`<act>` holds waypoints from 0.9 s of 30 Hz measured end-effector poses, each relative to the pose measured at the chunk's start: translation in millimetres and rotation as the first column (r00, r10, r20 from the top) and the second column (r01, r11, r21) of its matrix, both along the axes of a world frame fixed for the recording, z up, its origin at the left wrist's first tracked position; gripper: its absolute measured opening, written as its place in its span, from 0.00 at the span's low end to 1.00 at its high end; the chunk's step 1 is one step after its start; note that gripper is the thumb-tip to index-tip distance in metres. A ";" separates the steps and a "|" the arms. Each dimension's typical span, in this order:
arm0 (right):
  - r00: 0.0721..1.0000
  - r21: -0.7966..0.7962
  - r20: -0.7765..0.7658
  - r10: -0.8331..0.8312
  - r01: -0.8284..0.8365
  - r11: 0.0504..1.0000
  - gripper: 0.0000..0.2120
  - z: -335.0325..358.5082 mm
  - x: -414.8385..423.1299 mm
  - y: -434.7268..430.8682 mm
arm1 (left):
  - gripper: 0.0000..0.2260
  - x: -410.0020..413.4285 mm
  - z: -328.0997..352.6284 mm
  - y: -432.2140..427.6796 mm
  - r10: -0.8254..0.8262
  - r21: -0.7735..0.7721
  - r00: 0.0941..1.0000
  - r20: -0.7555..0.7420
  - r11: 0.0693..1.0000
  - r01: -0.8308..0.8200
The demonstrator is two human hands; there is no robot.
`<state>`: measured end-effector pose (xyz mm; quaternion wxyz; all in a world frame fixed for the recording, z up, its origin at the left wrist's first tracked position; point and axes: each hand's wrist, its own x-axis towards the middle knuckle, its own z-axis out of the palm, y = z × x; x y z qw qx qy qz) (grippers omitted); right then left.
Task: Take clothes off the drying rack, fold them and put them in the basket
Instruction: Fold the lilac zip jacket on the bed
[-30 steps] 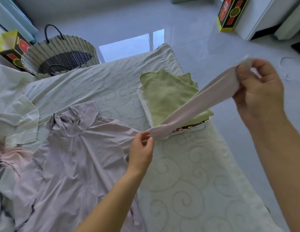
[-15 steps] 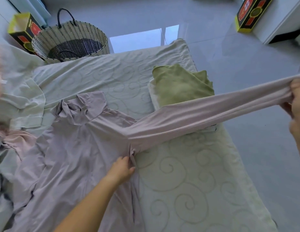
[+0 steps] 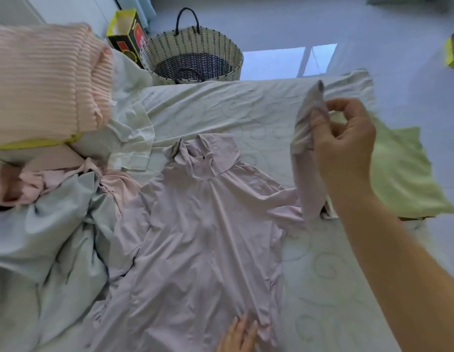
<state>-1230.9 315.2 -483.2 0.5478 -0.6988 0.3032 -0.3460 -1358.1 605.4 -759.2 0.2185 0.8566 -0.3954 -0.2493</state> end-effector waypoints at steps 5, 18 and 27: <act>0.931 -0.028 -0.196 0.307 -0.319 0.947 0.03 -49.7 82.1 131.8 | 0.33 41.9 20.7 62.6 0.263 0.221 0.963 0.066 0.937 -0.271; 0.492 -0.096 -0.865 0.103 -0.363 0.927 0.30 -223.1 -88.5 214.2 | 0.53 70.4 41.6 193.3 0.182 0.253 0.983 -0.007 0.952 -0.174; 0.279 0.066 -0.959 0.054 0.032 0.997 0.34 -225.3 -234.5 217.5 | 0.29 77.5 41.5 247.6 0.671 0.269 0.734 0.106 0.691 -0.671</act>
